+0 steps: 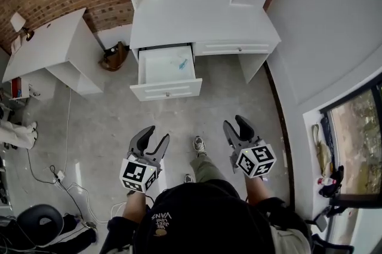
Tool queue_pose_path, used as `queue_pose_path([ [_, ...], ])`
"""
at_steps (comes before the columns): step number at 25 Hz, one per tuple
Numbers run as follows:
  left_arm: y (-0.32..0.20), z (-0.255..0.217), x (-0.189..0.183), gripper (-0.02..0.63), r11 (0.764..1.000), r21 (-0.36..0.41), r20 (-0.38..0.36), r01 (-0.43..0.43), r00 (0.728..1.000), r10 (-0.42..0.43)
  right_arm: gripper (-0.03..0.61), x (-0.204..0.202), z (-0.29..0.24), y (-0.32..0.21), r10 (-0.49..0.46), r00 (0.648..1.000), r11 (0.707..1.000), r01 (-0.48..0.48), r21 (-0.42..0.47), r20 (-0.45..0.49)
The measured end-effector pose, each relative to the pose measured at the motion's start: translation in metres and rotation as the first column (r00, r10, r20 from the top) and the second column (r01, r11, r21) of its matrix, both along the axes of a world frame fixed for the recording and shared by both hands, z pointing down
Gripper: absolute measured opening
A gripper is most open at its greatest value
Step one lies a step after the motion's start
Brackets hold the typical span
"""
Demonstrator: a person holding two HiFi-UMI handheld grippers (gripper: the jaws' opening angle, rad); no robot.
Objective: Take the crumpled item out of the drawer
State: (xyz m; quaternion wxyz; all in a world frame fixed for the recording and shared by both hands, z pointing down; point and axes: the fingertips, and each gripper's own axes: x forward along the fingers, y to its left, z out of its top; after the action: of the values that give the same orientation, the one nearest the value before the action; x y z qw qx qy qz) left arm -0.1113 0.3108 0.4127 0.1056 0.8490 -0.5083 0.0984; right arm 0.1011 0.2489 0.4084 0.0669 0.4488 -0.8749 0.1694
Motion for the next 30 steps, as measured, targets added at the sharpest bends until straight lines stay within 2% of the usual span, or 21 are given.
queue_pose_path([
  [8,-0.078,-0.001,-0.018,0.183,0.997,0.000,0.024,0.076,0.997,-0.076,0.167,-0.014,0.005,-0.091,-0.057,0.998,0.998,0.057,-0.009,0.016],
  [16,-0.176,-0.005,-0.017,0.183,0.992,0.010,0.050,0.125,0.991,-0.125,0.167,-0.018,0.006,-0.182,-0.124,0.992,0.992,0.124,-0.008,0.019],
  [23,-0.241,0.013,-0.013,0.183,0.992,-0.036,0.085,0.117,0.990,-0.114,0.167,-0.018,0.019,-0.238,-0.151,0.988,0.988,0.151,-0.033,0.009],
  [25,-0.255,0.020,-0.012,0.183,0.993,-0.064,0.094,0.102,0.991,-0.095,0.167,-0.020,0.022,-0.249,-0.151,0.988,0.988,0.152,-0.043,0.007],
  [30,-0.300,0.031,-0.016,0.183,0.996,-0.076,0.095,0.041,0.995,-0.034,0.167,-0.030,0.029,-0.270,-0.126,0.992,0.990,0.126,-0.068,0.004],
])
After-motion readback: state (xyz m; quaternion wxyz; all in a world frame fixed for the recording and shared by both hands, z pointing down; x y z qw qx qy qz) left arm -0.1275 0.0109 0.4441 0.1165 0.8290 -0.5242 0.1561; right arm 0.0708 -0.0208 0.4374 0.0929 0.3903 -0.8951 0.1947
